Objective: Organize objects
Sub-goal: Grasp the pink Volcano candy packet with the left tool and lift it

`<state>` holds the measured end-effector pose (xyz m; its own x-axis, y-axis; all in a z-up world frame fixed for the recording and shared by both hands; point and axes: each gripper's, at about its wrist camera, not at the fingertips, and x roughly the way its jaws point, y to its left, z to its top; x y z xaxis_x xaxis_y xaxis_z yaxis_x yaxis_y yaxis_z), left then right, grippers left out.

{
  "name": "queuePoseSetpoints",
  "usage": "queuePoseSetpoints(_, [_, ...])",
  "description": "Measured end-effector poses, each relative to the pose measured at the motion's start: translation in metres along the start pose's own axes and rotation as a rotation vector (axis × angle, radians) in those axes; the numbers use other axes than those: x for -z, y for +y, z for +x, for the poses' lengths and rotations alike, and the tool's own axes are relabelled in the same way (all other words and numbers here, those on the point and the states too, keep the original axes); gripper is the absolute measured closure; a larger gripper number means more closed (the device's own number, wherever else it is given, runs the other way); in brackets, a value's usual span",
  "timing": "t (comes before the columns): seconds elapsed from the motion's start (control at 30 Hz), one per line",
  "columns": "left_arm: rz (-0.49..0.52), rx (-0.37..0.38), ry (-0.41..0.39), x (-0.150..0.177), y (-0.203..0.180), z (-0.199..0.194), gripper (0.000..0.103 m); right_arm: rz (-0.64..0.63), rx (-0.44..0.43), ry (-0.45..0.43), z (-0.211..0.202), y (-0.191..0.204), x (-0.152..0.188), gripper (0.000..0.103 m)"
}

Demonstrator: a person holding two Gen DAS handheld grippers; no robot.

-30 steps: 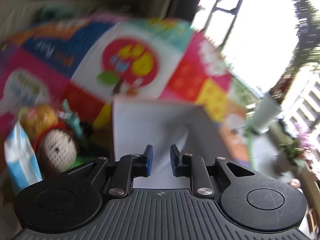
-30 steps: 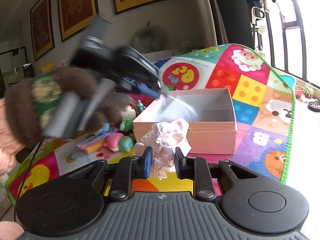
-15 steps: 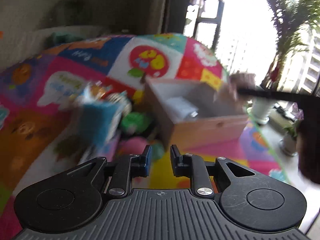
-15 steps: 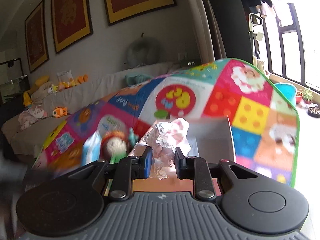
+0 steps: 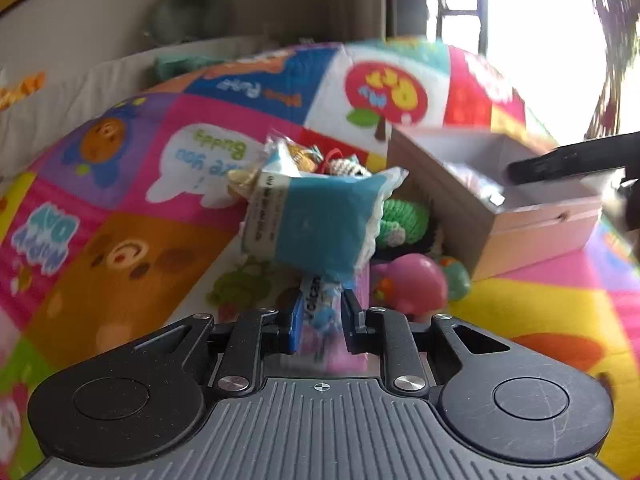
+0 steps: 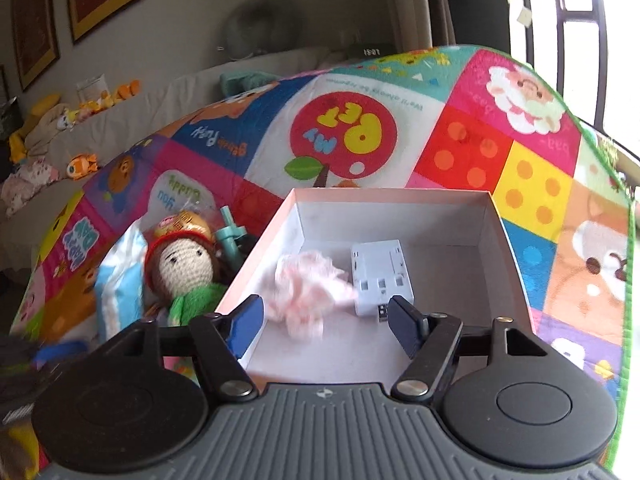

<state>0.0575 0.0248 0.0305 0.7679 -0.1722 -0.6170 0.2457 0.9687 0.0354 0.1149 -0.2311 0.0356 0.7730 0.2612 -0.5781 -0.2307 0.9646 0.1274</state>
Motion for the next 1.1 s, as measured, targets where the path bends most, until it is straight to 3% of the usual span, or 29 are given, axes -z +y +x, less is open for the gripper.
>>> queuePoseSetpoints(0.13, [0.068, -0.003, 0.019, -0.015, -0.007, 0.025, 0.080, -0.039, -0.001, -0.016, -0.020, 0.004, 0.009, 0.026])
queuePoseSetpoints(0.3, [-0.009, 0.058, 0.061, -0.023, 0.005, 0.033, 0.081, -0.017, -0.069, -0.043, -0.052, 0.007, 0.034, 0.015])
queuePoseSetpoints(0.4, [-0.041, 0.147, 0.096, -0.020, 0.008, 0.023, 0.075, -0.035, -0.092, -0.050, -0.063, 0.014, 0.056, 0.012])
queuePoseSetpoints(0.63, [0.047, 0.042, 0.053, -0.015, -0.003, 0.029, 0.066, -0.024, -0.093, -0.013, -0.057, 0.020, 0.099, 0.007])
queuePoseSetpoints(0.7, [0.075, -0.007, 0.058, -0.017, -0.004, 0.038, 0.055, -0.018, -0.080, -0.014, -0.056, 0.020, 0.105, 0.007])
queuePoseSetpoints(0.77, [0.041, 0.012, 0.135, -0.016, -0.001, 0.053, 0.050, -0.006, -0.085, -0.023, -0.057, 0.017, 0.107, 0.006])
queuePoseSetpoints(0.97, [-0.072, 0.041, 0.105, -0.008, 0.014, 0.045, 0.054, 0.006, -0.104, -0.045, -0.060, 0.014, 0.109, 0.002])
queuePoseSetpoints(1.1, [-0.073, 0.080, 0.111, 0.017, 0.004, 0.010, 0.055, -0.013, -0.105, -0.056, -0.062, 0.017, 0.109, 0.002])
